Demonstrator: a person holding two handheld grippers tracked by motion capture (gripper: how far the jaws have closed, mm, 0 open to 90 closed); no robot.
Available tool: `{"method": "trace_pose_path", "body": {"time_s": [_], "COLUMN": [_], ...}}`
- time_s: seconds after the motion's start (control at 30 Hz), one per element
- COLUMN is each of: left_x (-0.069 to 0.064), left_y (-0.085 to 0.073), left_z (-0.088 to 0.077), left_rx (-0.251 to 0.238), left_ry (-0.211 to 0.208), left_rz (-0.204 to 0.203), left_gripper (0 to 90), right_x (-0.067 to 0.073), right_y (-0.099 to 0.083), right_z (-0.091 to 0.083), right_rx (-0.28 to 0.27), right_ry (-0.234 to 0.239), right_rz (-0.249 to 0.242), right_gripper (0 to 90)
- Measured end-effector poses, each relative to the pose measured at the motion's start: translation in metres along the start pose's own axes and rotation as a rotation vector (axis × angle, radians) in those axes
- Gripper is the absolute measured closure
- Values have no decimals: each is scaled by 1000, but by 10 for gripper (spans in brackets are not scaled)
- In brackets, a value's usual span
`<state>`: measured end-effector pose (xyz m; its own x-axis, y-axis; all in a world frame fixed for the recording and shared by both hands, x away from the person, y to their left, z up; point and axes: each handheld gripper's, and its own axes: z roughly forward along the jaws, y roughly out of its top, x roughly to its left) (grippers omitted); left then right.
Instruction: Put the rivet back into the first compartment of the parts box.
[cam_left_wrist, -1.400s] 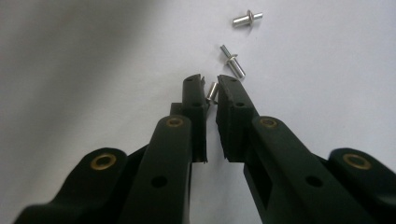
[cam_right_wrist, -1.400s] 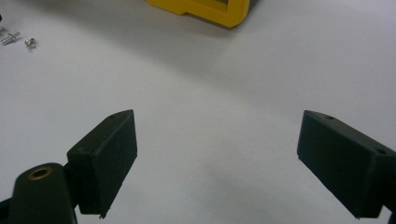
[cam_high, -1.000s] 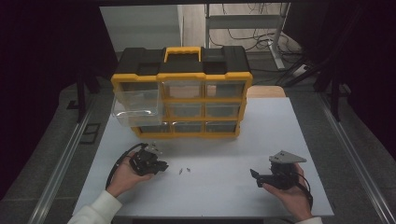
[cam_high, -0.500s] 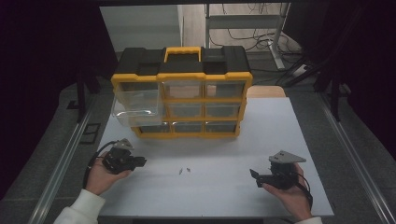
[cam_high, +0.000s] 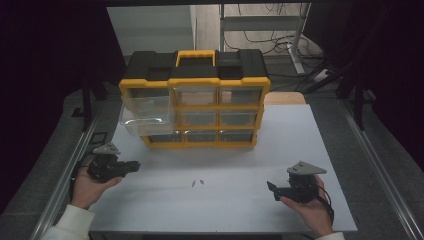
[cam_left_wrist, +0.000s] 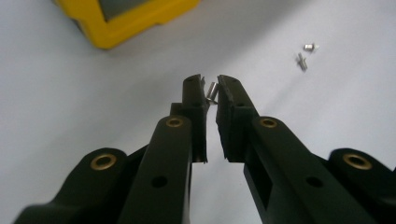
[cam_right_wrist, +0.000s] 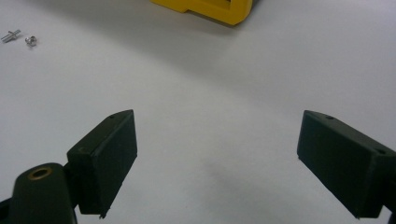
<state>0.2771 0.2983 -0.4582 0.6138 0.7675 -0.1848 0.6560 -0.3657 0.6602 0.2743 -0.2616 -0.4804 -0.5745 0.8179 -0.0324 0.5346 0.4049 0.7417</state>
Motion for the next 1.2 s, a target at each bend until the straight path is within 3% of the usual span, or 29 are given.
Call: {"method": "trace_pose_path", "body": {"time_s": [0.37,0.4,0.53,0.73,1.03,1.2], "left_x": [18,20,21,17,21,12], "left_y": [20,26,42,67,92,114], "left_z": [-54,-63,-80,-95,-112,-126], "left_rx": [-87,-117,-147,-153,-189,-215], "left_ry": [49,43,49,74,57,49], "left_rz": [-17,-29,-17,15,8,35], "left_gripper": [830,830,829,829,829,829], "right_x": [1,1,1,1,1,1], "right_y": [0,0,0,0,0,0], "right_z": [1,1,1,2,2,2], "right_rx": [3,4,5,8,10,13], "right_ry": [-2,-1,-1,-1,-1,-2], "right_rz": [-1,0,-3,-4,-7,-7], "right_gripper": [124,124,124,124,124,124]}}
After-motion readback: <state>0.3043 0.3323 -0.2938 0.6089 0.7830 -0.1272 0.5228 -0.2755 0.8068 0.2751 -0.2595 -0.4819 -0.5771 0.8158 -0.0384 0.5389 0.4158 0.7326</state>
